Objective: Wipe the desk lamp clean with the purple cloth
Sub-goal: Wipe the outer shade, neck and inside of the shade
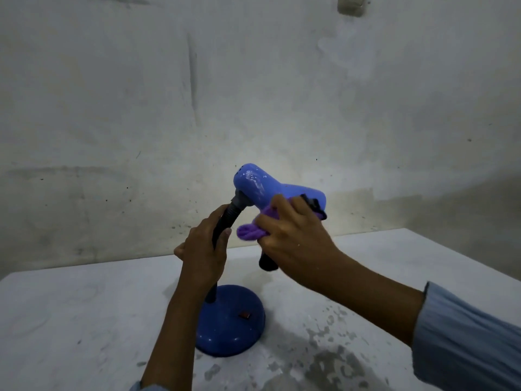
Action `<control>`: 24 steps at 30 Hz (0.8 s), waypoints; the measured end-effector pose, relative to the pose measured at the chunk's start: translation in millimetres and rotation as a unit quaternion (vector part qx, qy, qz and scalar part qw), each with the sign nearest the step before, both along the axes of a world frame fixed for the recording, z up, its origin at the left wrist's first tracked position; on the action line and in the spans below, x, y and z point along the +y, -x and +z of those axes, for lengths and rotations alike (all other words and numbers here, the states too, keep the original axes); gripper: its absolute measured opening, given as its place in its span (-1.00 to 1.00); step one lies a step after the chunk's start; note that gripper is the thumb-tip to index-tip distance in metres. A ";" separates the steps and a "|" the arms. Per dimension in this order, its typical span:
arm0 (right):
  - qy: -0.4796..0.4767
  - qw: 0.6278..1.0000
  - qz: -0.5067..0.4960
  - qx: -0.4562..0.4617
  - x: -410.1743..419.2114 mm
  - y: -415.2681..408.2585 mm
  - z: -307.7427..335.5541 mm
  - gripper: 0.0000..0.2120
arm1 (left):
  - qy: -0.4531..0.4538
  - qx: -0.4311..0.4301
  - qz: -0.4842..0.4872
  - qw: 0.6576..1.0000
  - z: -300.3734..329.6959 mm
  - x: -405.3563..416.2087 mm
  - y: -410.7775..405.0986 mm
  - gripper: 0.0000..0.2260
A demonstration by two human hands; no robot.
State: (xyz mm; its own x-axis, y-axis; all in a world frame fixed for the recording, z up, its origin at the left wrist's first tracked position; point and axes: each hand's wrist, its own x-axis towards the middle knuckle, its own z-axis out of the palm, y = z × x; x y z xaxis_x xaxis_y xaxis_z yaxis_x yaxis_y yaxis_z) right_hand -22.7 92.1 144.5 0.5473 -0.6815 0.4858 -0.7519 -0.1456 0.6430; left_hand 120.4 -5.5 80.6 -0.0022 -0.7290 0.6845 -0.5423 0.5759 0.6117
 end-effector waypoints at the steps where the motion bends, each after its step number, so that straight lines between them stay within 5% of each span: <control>1: -0.029 0.999 -0.002 0.019 0.0 -2.6 -4.1 -0.89 | -0.001 0.001 0.001 1.000 0.4 0.2 0.3 -0.63; 6: -0.102 0.993 -0.008 0.054 -0.2 -18.2 0.4 -0.90 | -0.005 0.005 0.002 1.000 1.7 0.6 -0.9 -0.62; 11: 0.002 1.000 -0.029 0.008 1.9 -14.0 17.8 -0.94 | 0.007 0.001 -0.004 1.000 1.8 -0.8 -1.5 -0.62; 20: -0.138 0.979 -0.063 0.136 -5.0 -16.6 -24.1 -0.83 | 0.001 0.005 0.010 1.000 0.1 -2.2 -0.2 -0.63; 24: -0.044 0.998 0.011 0.050 1.7 -5.3 -10.3 -0.94 | 0.002 0.013 0.003 1.000 -1.3 -2.9 -1.2 -0.63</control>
